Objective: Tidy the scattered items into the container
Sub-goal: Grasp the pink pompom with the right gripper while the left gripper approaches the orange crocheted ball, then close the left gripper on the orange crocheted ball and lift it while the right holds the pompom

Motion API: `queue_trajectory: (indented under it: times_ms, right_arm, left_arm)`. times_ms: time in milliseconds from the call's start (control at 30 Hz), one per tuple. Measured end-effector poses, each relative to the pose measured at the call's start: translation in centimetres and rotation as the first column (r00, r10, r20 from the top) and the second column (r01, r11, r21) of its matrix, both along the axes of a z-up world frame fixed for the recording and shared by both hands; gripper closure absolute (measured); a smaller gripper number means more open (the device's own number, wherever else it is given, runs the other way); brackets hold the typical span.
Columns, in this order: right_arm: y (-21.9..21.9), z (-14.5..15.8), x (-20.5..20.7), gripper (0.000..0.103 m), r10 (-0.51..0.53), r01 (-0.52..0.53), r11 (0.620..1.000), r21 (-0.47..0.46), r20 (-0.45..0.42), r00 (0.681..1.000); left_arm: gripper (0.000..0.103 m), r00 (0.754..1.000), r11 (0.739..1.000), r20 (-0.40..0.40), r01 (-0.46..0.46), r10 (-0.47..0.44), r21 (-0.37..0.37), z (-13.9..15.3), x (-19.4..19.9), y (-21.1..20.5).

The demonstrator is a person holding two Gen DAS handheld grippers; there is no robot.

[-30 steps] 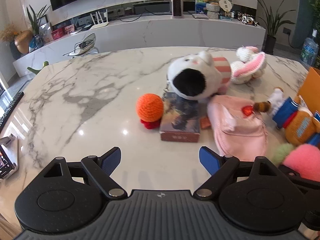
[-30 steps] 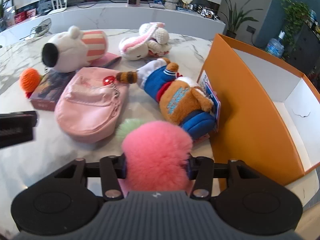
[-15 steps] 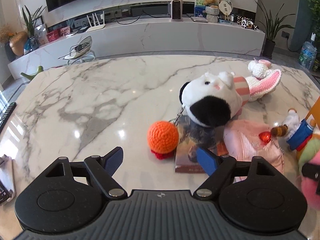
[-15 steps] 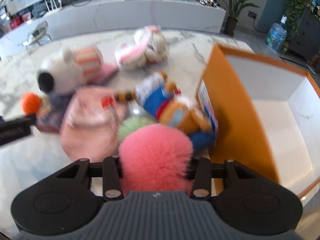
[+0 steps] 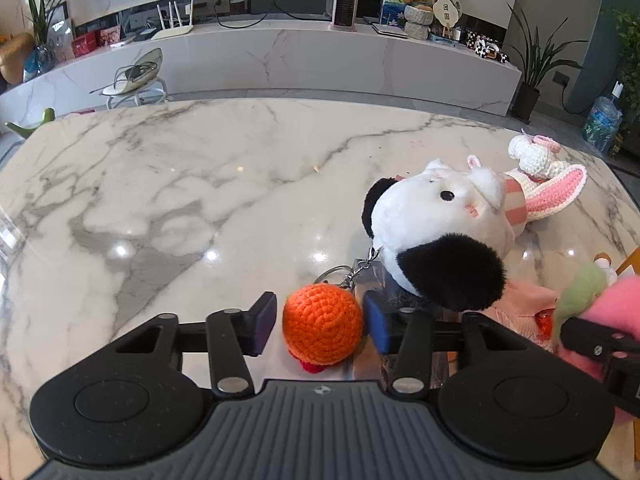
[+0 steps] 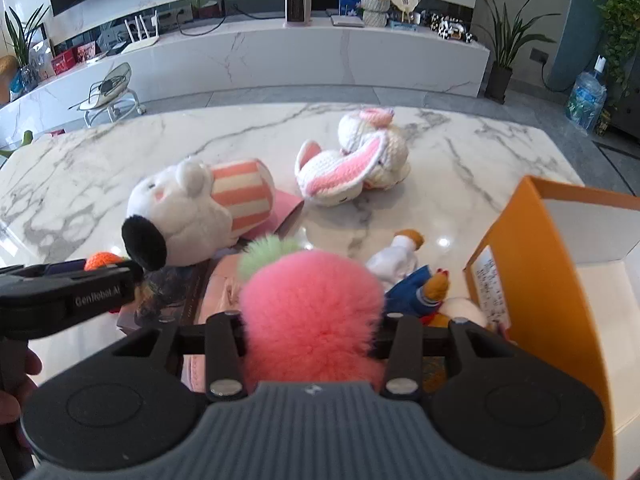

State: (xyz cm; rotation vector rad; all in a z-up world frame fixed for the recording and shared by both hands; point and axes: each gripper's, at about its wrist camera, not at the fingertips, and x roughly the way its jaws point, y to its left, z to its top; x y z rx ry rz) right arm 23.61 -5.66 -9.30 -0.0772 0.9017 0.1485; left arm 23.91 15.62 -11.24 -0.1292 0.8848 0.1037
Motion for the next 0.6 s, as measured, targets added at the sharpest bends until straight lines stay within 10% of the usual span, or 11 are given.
queue_trajectory:
  times_ms: [233, 333, 600]
  right_arm:
    - [0.1, -0.9, 0.3, 0.057, -0.006, 0.006, 1.000, -0.012, -0.004, 1.000]
    - [0.1, -1.0, 0.2, 0.057, -0.009, 0.009, 1.000, -0.015, -0.001, 1.000]
    - [-0.1, -0.6, -0.7, 0.057, -0.020, 0.021, 0.999, -0.026, 0.010, 1.000]
  left_arm:
    - [0.056, 1.000, 1.000, 0.023, 0.000, 0.000, 0.003, 0.0, -0.9, -0.3]
    - [0.042, 0.999, 1.000, 0.034, -0.027, 0.027, 0.001, -0.2, -1.6, -0.1]
    - [0.057, 0.999, 0.999, 0.027, -0.046, 0.046, -0.025, 0.4, -2.0, 0.5]
